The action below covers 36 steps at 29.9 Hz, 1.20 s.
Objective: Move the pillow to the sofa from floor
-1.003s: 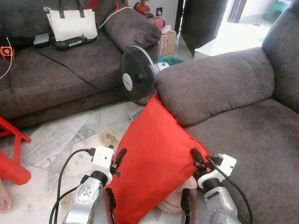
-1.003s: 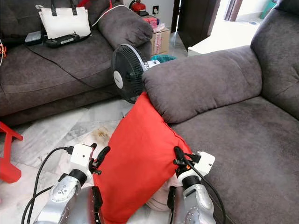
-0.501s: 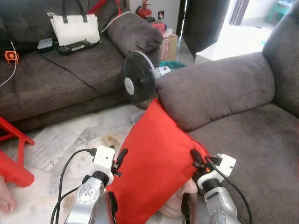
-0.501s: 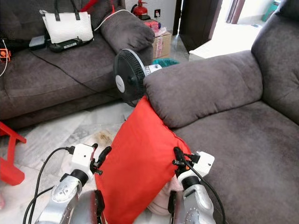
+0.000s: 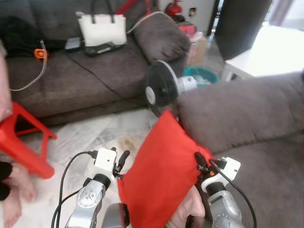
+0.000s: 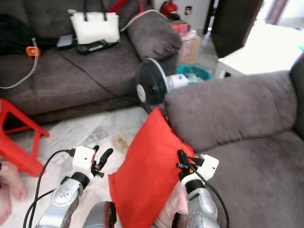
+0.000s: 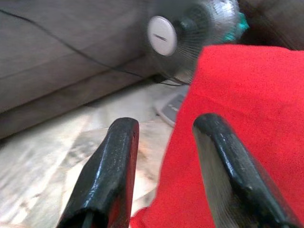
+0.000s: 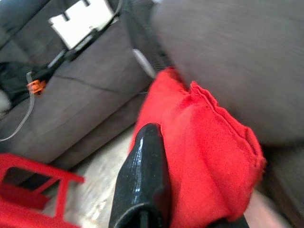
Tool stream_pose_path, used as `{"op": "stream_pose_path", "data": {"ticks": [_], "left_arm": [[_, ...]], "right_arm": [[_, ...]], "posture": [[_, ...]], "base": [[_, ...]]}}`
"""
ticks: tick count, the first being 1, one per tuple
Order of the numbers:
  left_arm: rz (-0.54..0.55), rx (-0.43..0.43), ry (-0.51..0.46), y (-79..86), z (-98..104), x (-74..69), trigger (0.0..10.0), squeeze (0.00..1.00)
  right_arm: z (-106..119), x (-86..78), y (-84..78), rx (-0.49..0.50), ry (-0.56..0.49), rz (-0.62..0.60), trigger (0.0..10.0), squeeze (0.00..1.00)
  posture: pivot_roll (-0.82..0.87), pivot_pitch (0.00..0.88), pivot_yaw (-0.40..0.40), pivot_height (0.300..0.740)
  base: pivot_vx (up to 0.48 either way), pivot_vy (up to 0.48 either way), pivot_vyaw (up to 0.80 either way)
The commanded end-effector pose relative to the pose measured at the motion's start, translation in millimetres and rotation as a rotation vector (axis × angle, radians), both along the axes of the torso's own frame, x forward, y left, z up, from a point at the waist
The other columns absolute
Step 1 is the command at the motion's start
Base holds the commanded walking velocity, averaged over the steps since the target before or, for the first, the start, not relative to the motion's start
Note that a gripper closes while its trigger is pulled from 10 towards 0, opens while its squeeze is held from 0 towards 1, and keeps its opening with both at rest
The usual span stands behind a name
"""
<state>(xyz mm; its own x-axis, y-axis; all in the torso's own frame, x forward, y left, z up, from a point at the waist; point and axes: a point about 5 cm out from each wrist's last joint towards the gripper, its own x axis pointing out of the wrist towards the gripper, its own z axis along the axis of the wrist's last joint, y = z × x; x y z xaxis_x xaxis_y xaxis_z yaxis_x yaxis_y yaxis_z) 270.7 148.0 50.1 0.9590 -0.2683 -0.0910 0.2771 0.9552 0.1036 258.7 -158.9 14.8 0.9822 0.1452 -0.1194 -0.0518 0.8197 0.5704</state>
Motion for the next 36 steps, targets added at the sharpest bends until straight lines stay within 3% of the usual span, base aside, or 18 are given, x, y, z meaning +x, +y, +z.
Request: {"op": "stream_pose_path", "data": {"ticks": [1,29,36], "left_arm": [[0.0,0.002,0.006,1.9,-1.6,-1.6,10.0,0.0],[0.009,0.015,0.013,3.2,-3.8,-0.9,10.0,0.0],[0.01,0.018,0.016,3.6,-4.6,-0.9,10.0,0.0]], "right_arm": [[16.0,8.4,-3.2,-0.004,-0.089,-0.021,10.0,0.0],[13.2,8.1,-4.8,-0.005,-0.076,-0.018,10.0,0.0],[12.6,8.3,-4.5,-0.007,-0.073,-0.016,10.0,0.0]], "posture": [[0.05,0.019,-0.013,0.726],[0.06,0.029,-0.015,0.74],[0.06,0.029,-0.016,0.74]], "base": [[-0.412,0.0,0.0],[-0.067,0.0,0.0],[-0.291,0.0,0.0]]}}
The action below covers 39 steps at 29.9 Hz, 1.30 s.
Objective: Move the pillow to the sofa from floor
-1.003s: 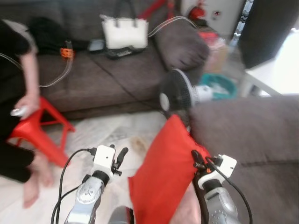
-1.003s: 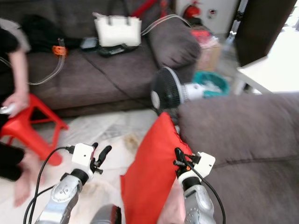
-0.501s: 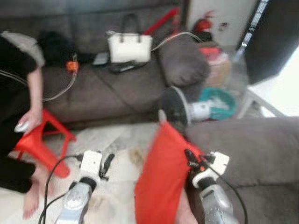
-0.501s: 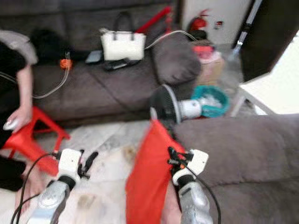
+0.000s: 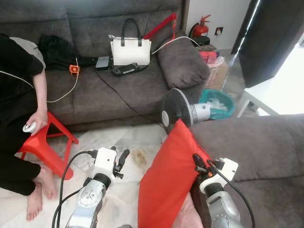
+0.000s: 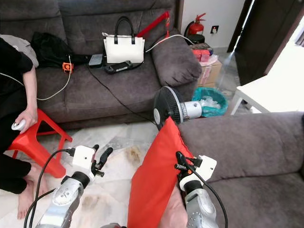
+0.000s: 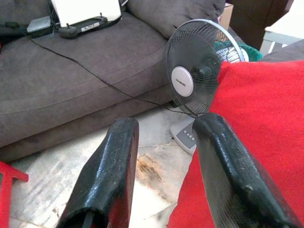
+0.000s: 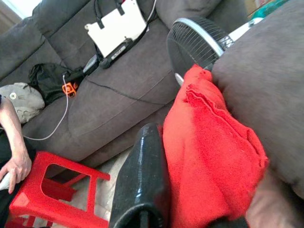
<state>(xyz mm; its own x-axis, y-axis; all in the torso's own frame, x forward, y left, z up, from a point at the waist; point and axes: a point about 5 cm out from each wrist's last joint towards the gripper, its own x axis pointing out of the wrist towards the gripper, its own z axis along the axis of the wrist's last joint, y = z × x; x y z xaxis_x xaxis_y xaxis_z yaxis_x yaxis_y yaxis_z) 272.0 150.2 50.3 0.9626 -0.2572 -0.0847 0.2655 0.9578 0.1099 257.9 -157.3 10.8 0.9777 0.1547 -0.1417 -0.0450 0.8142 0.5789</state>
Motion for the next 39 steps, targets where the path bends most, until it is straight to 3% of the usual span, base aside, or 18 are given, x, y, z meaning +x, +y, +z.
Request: {"op": "stream_pose_path", "data": {"ticks": [1,39], "left_arm": [[-0.001,0.014,0.024,1.4,-4.9,-2.2,10.0,0.0],[-0.009,0.015,0.017,-0.9,-5.0,-0.2,10.0,0.0]], "right_arm": [[16.6,9.0,-6.1,-0.016,-0.097,-0.024,10.0,0.0],[13.5,12.1,-7.5,-0.024,-0.077,-0.043,10.0,0.0]], "posture": [[0.06,0.029,-0.016,0.74],[0.06,0.012,-0.012,0.74]], "base": [[0.0,0.0,0.0],[0.0,0.0,0.0]]}}
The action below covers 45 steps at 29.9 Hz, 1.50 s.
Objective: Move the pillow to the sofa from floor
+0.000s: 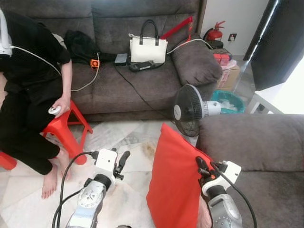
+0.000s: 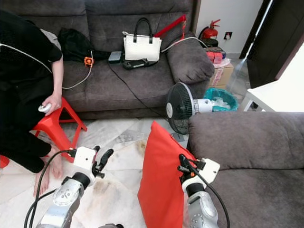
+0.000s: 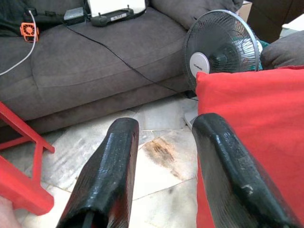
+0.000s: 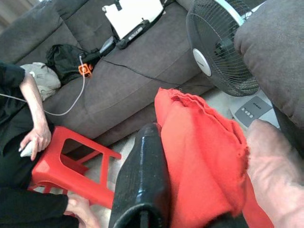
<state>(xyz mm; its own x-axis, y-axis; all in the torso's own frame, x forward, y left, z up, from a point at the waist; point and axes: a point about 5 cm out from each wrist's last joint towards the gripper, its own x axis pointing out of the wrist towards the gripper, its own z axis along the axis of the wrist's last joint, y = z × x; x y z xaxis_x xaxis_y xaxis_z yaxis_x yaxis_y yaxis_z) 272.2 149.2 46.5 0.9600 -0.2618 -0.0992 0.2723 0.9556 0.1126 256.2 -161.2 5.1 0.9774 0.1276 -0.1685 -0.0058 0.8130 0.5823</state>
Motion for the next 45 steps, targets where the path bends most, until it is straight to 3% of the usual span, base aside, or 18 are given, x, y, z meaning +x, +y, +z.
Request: {"op": "stream_pose_path", "data": {"ticks": [1,12,37,45], "left_arm": [[-0.004,0.008,0.003,0.1,-1.1,-0.4,10.0,0.0],[-0.016,0.015,0.007,-2.2,-2.6,-1.9,10.0,0.0],[-0.045,0.084,-0.008,-2.4,-2.9,-1.6,10.0,0.0],[-0.04,0.07,-0.006,-3.4,-3.1,-1.9,10.0,0.0]], "right_arm": [[19.2,13.9,-3.7,-0.029,-0.105,-0.015,10.0,0.0],[15.4,13.0,-8.7,-0.058,-0.074,-0.046,10.0,0.0],[13.6,14.0,-8.1,-0.058,-0.063,-0.054,10.0,0.0],[12.6,13.5,-8.9,-0.065,-0.057,-0.055,10.0,0.0]], "posture": [[0.06,0.012,-0.012,0.74],[0.05,0.001,-0.01,0.74],[0.06,0.023,-0.011,0.74],[0.06,0.025,-0.012,0.74]], "base": [[0.0,0.0,0.0],[0.0,0.0,-0.1],[0.0,-0.089,-0.77],[0.0,-0.037,-0.77]]}}
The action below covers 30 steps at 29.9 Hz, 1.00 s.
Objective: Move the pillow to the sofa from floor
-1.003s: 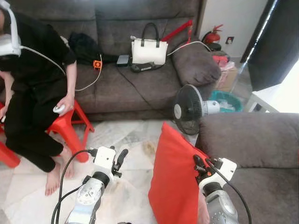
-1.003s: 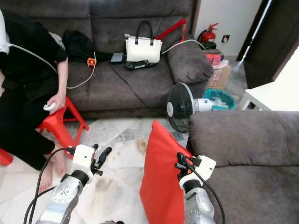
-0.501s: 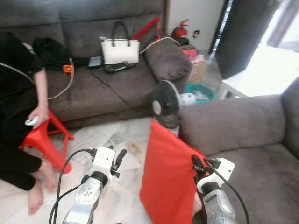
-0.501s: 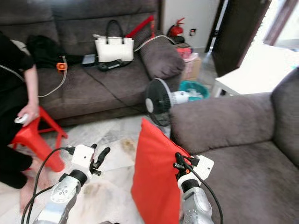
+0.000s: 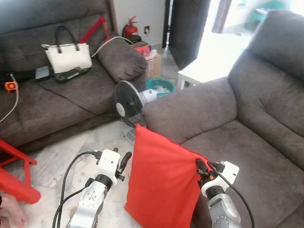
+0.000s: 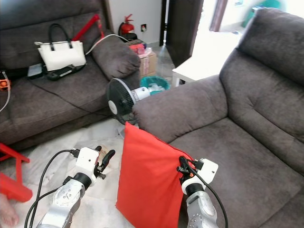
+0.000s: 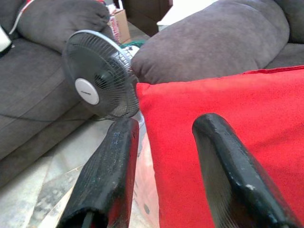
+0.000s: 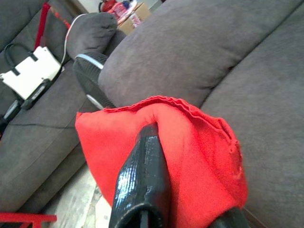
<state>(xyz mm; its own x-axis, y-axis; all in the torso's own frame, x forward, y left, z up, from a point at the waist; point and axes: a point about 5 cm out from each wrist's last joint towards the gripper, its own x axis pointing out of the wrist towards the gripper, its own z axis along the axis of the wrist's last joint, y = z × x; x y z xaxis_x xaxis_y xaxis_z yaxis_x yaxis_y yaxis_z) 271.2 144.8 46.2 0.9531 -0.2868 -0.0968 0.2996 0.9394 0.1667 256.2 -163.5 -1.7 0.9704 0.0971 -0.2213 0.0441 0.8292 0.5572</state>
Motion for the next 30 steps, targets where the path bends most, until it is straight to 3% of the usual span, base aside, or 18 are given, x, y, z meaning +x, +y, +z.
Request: {"op": "stream_pose_path", "data": {"ticks": [1,15,22,30], "left_arm": [[-0.008,0.019,0.011,0.9,-2.8,-1.0,10.0,0.0],[-0.015,0.025,0.002,-0.9,-1.5,-1.3,10.0,0.0],[-0.02,0.027,0.003,-1.4,-1.4,-1.4,10.0,0.0],[-0.02,0.022,0.002,-2.2,-0.9,-1.7,10.0,0.0]], "right_arm": [[19.1,13.3,-7.0,-0.038,-0.106,-0.029,10.0,0.0],[18.1,13.5,-7.8,-0.043,-0.097,-0.04,10.0,0.0],[17.3,13.4,-8.8,-0.047,-0.093,-0.047,10.0,0.0],[15.9,13.1,-10.5,-0.053,-0.086,-0.056,10.0,0.0]], "posture": [[0.06,0.025,-0.011,0.74],[0.06,0.027,-0.011,0.74],[0.06,0.028,-0.01,0.74],[0.06,0.027,-0.012,0.74]], "base": [[0.0,0.0,-0.77],[0.0,-0.199,-0.77],[0.0,-0.44,-0.77],[0.0,0.0,-0.77]]}}
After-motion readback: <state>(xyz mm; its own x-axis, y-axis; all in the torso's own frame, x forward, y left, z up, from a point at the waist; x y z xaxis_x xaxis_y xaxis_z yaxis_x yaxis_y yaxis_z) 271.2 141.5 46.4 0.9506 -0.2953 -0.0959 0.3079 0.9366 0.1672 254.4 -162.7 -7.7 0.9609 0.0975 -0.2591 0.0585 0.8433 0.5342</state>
